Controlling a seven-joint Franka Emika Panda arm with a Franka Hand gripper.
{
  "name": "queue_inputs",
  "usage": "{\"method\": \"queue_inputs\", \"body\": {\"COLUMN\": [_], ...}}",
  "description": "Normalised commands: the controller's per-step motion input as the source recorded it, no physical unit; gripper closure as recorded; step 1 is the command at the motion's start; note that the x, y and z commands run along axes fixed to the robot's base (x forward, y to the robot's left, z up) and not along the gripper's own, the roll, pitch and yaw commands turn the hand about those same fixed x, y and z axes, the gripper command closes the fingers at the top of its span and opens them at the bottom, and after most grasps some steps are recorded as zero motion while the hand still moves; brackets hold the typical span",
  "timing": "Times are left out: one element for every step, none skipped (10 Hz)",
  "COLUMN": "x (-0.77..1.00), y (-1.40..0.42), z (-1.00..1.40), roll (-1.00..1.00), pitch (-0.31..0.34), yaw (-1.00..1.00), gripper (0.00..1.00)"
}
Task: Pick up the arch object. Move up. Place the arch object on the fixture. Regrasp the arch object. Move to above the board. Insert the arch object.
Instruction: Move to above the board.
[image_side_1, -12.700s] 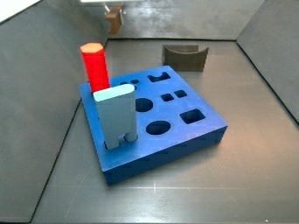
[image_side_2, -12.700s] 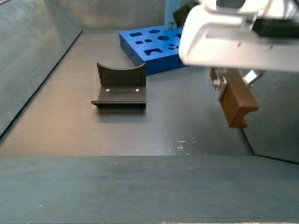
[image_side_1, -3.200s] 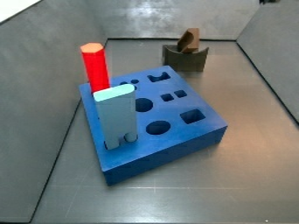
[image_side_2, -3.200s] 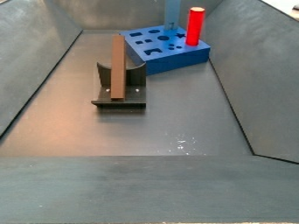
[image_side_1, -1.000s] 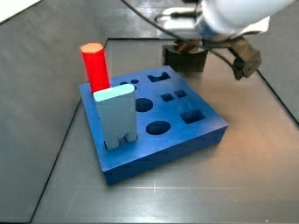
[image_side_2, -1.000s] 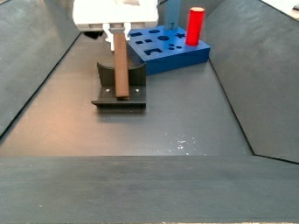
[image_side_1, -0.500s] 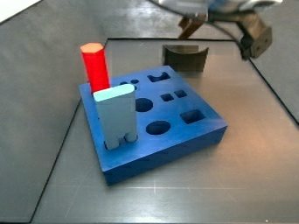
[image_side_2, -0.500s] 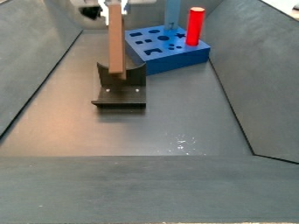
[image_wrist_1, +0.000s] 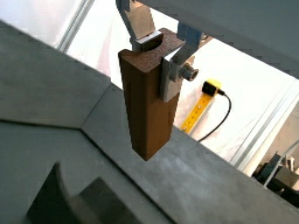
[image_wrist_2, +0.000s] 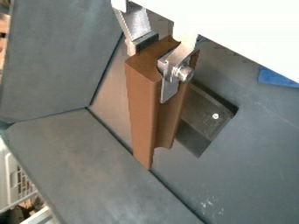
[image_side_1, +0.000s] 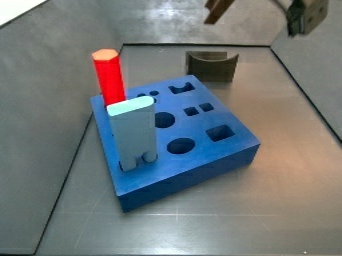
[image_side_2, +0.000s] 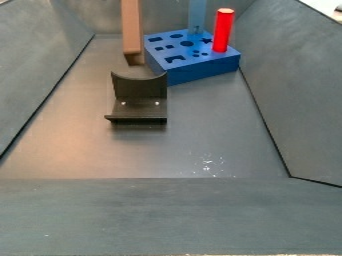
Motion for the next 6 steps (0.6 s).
{"method": "queue_inputs", "body": {"x": [0.02, 0.02, 0.02, 0.01, 0.01, -0.67], "y": [-0.02, -0.03, -0.02, -0.01, -0.01, -1.0], "z": [1.0, 0.89, 0.73, 0.51, 0.34, 0.33], "roll": [-0.04, -0.04, -0.04, -0.04, -0.05, -1.0], "pitch": [0.087, 0.068, 0.054, 0.043, 0.033, -0.041], "yaw": [0.15, 0.15, 0.14, 0.12, 0.11, -0.04], "gripper": [1.0, 1.0, 1.0, 1.0, 1.0, 1.0]}}
